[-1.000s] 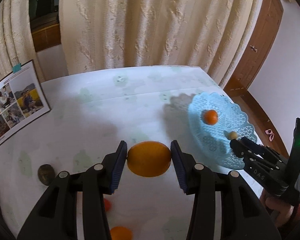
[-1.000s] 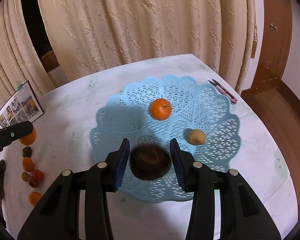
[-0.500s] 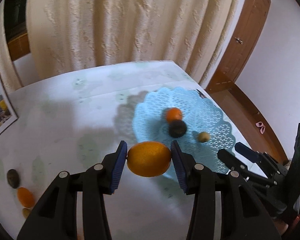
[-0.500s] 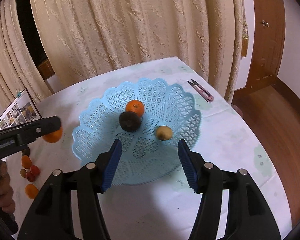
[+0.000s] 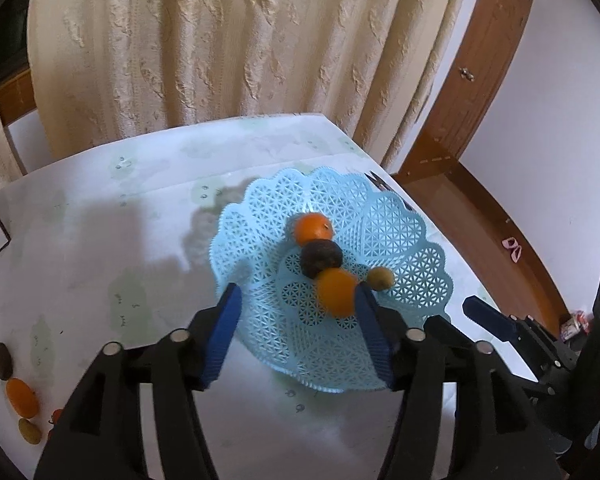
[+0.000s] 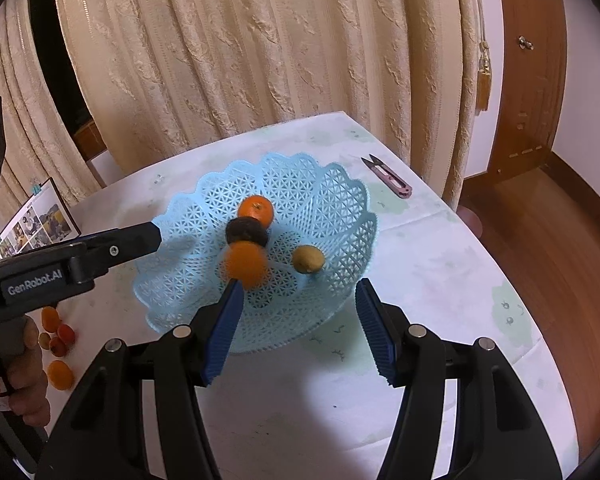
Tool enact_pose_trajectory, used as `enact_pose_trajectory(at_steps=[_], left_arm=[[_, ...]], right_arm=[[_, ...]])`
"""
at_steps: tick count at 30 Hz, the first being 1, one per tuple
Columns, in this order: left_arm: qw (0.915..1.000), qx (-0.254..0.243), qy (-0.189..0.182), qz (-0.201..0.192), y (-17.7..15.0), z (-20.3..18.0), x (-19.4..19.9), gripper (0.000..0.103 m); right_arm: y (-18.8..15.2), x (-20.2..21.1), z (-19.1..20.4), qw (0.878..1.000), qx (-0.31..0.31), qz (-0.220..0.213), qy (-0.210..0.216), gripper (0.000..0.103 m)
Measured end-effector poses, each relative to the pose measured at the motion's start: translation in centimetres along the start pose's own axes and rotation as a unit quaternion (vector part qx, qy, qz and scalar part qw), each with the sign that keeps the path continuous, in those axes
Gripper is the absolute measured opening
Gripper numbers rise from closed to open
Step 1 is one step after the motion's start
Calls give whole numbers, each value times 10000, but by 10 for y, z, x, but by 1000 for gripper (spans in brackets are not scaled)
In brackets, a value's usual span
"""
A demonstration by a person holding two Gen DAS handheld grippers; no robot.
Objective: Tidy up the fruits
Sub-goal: 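Release the dark brown fruit into the basket with the right tool while the left tool drops the orange in, then grasp another dark brown fruit with the left tool while the right tool grasps an orange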
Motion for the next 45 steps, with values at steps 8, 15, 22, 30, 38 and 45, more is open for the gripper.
enact_pose_trajectory(at_steps=[8, 15, 22, 30, 38, 45], left_arm=[[9990, 203, 345, -194, 3, 40, 24, 60], [9939, 671, 837, -271, 1, 104, 49, 62], [9815, 1292, 1354, -392, -7, 185, 75, 62], [9669, 1796, 1774, -377, -20, 261, 86, 66], [9636, 1897, 1876, -196, -30, 295, 67, 66], [9645, 1911, 1821, 2, -38, 310, 48, 54]], right_arm=[[12, 0, 37, 9992, 269, -167, 261, 60], [15, -5, 94, 9954, 659, -136, 684, 60], [3, -10, 154, 9879, 1042, 87, 1144, 60], [-24, -9, 217, 9740, 1509, 393, 1642, 68], [-36, -15, 250, 9676, 1725, 572, 1755, 68], [-41, -19, 255, 9682, 1691, 700, 1706, 68]])
Point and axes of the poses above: each gripper's, at about its wrist camera, not at the fingertips, and x roughly against the way its jaws point, z to its left, y to its top, the point moved 3 cm from there along -x, roughly the way its jaws point, and after that the axes turned 10 degrees about x, right-handed, at the moved point
